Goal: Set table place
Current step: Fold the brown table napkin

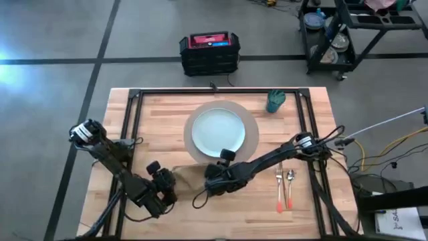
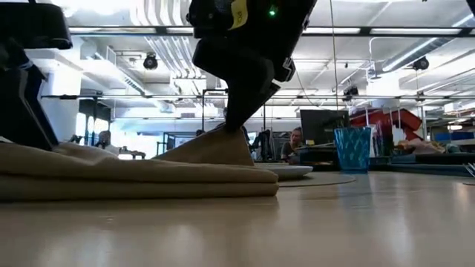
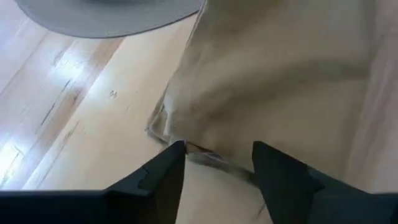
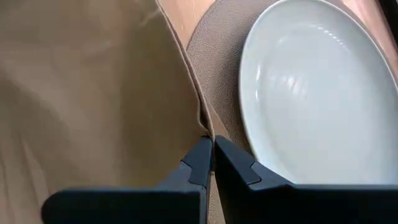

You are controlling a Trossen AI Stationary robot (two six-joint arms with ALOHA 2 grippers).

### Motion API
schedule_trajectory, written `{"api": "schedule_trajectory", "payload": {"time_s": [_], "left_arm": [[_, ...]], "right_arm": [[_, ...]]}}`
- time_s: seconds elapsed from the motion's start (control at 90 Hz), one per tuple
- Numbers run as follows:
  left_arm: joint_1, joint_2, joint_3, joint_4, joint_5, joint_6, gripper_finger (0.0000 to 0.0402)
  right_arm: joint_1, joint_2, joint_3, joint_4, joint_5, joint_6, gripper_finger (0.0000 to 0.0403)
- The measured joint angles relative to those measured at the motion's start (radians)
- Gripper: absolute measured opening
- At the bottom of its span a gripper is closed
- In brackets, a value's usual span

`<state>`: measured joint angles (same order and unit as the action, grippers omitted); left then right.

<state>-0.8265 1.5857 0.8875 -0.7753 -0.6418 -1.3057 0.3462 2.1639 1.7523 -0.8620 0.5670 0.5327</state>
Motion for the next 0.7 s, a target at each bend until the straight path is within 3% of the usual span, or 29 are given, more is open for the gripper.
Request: {"api": "schedule_trajectory", "payload": {"time_s": [0.1,0.256,0.433,0.556,0.7], "left_arm": [[-0.002,-0.017,0.022,0.004,0.0,0.011,0.0187],[-0.002,-0.037,0.092,-0.005,-0.029,0.091,0.0178],[0.002,-0.044,0.173,-0.004,-0.058,0.179,0.015],[0.002,-0.031,0.18,0.066,-0.109,0.185,0.013],[0.013,0.049,0.163,0.198,-0.134,0.204,0.0108]], "right_arm": [[0.0,0.0,0.0,-0.001,0.0,0.0,0.0042],[0.0,0.0,0.0,-0.02,0.034,0.016,0.0127],[0.0,-0.009,0.03,-0.18,0.121,0.118,0.0212],[0.013,-0.014,0.041,-0.287,0.11,0.214,0.0238],[0.078,-0.008,-0.002,-0.276,0.06,0.273,0.0235]]}}
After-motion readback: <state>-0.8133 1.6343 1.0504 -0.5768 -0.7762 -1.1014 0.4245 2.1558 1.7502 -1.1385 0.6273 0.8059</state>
